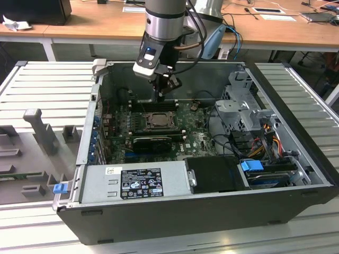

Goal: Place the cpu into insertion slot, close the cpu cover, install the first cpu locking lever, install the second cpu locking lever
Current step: 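Install the first cpu locking lever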

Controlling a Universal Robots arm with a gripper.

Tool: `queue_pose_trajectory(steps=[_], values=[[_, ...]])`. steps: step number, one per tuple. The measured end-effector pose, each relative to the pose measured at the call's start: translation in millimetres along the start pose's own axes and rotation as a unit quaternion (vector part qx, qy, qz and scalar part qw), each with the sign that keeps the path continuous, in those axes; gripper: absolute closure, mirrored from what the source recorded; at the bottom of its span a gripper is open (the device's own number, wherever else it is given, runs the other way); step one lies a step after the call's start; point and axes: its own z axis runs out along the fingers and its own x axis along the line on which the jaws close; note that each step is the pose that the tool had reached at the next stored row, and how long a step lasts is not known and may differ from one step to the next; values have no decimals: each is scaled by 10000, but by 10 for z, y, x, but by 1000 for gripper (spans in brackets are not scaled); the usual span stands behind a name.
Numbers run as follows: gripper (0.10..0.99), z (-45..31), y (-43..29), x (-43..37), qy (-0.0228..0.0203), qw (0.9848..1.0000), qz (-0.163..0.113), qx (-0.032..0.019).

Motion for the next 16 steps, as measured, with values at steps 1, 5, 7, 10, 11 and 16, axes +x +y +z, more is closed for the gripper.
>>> queue_pose_trajectory(steps=[1,5,7,10,11,16], values=[[980,0,0,0,0,10000,-64,2],[980,0,0,0,2,9996,-279,8],[980,0,0,0,2,9992,-392,11],[980,0,0,0,3,9985,-540,15],[980,0,0,0,4,9982,-593,17],[980,0,0,0,6,9959,-902,25]])
